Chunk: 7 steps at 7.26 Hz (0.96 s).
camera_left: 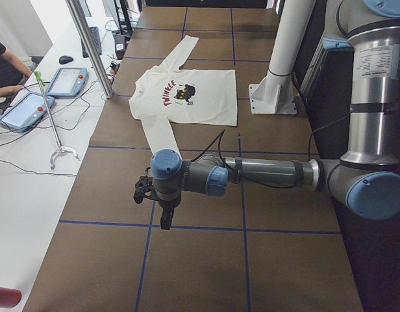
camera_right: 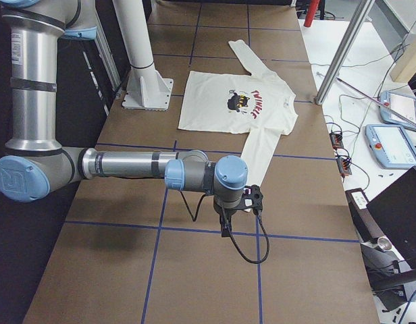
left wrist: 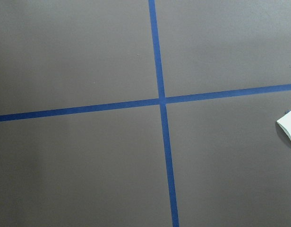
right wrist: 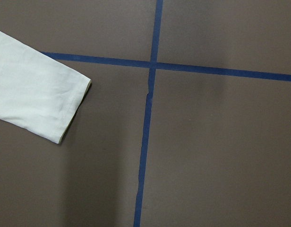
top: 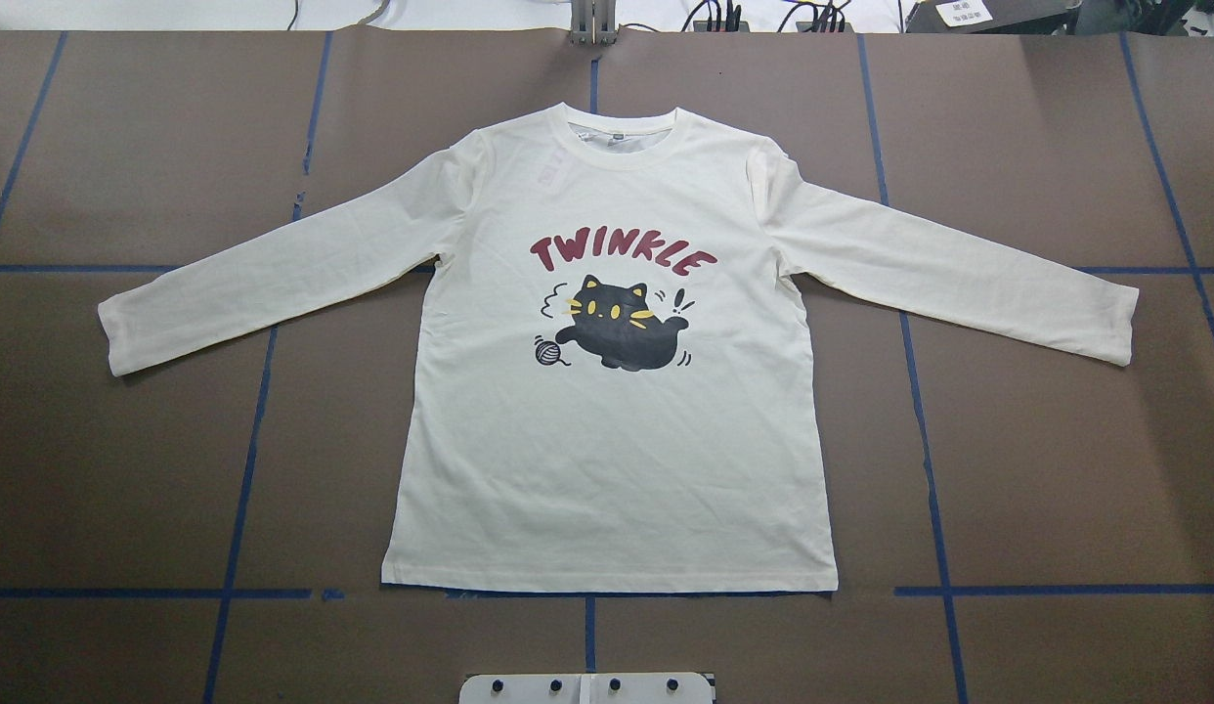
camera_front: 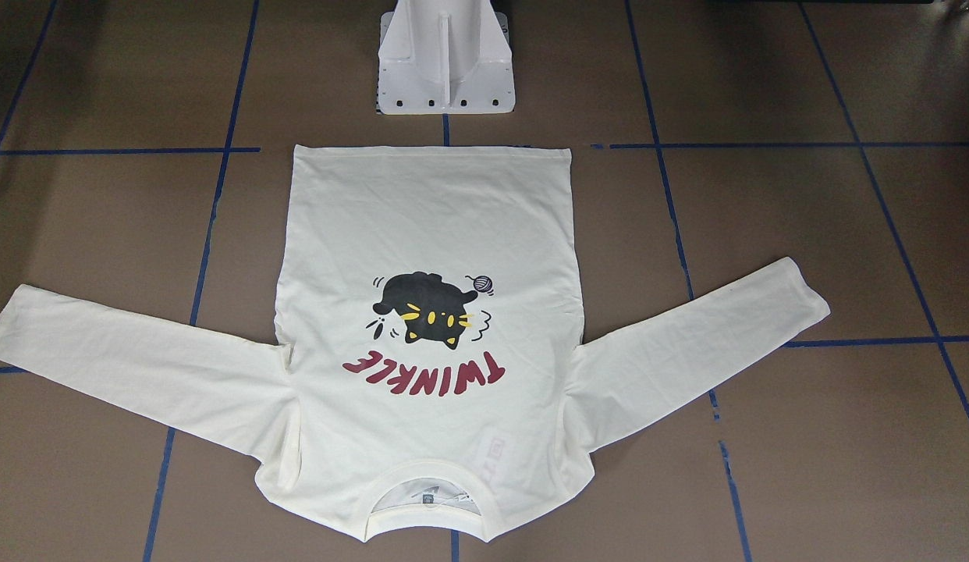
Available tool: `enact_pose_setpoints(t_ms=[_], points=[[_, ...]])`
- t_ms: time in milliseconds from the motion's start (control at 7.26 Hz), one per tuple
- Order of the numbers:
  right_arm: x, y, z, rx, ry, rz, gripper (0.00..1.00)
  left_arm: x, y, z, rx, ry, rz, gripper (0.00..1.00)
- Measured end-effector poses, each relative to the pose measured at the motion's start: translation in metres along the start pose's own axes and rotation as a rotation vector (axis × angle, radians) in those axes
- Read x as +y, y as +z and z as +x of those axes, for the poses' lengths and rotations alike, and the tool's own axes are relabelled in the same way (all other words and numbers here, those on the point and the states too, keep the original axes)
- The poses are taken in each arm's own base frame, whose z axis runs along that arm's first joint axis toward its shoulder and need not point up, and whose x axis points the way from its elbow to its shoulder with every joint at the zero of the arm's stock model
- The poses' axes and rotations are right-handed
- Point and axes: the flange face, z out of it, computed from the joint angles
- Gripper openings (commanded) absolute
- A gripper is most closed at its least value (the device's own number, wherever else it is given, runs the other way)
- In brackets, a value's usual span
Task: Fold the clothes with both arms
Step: 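Move the right gripper toward the sleeve cuff nearest it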
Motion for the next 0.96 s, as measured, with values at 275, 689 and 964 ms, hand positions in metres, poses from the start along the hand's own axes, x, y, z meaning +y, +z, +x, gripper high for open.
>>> enact_pose_setpoints(t_ms=[275, 689, 964], points=[[0.0, -0.002, -0.002, -0.004, 0.005, 0.005, 1.0, -0.001, -0.001, 0.001, 0.001, 0.0, 0.002, 1.0], [-0.027, -0.011, -0.026, -0.057, -0.031, 0.033, 1.0, -0.02, -0.025, 0.026, 0.005, 0.043, 0.051, 1.0], [-0.045, 0.012, -0.035, -0.087, -0.074, 0.055, 1.0, -0.03, -0.031, 0.04, 0.009, 0.085, 0.08, 1.0]])
